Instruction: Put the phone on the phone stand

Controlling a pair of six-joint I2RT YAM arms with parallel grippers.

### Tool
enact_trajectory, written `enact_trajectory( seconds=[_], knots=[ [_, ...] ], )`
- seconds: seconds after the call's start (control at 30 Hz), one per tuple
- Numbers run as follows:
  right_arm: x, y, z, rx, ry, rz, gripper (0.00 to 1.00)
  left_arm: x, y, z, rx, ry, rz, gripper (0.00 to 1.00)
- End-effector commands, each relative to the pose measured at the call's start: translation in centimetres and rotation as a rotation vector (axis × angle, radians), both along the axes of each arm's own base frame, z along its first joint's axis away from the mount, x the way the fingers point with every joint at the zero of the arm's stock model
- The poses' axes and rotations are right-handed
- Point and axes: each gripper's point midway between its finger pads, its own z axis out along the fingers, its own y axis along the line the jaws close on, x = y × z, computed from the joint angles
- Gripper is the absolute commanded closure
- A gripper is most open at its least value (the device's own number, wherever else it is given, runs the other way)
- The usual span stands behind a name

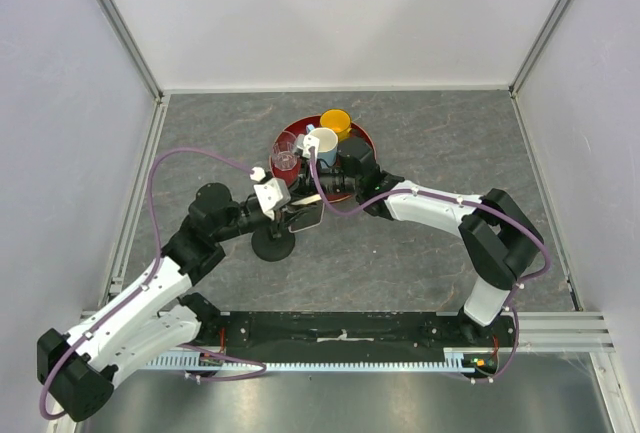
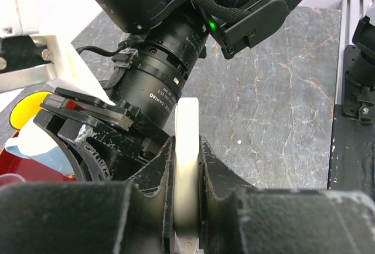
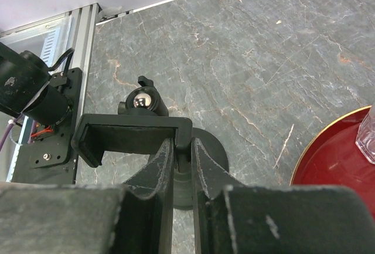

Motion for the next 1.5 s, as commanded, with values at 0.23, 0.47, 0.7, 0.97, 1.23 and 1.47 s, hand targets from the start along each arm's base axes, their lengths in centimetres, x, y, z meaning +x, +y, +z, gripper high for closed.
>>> enact_trajectory(
  seconds=[0.23,0.47,0.7,0.97,1.23,1.47],
  knots=[
    [-2.0,-0.2,0.0,0.023,0.015,0.125,1.00,3.7,2.1,3.9,-0.113,-0.110,0.230,0.98],
    [-2.2,-1.2,-0.9,-0.016,-0.017,0.204,1.00,2.9,1.6,3.4,-0.120,-0.063,0.153,0.98],
    [-2.4,-1.6,-1.0,-0.024,-0.027,0.221,1.00,4.3,2.5,2.8,-0.141,-0.004,0.170,0.98],
    [-2.4,-1.5,-1.0,-0.019,-0.040,0.228,1.00,4.8,3.7,3.0,-0.158,-0.033,0.212,0.98],
    [-3.0,-1.0,-0.3,0.019,-0.006,0.279,1.00,3.1,1.9,2.9,-0.154,-0.045,-0.048,0.98],
    [-1.7,-1.3,-1.3,-0.017,-0.006,0.202,1.00,4.2,2.8,2.3,-0.153,-0.003,-0.046,0.98]
  ],
)
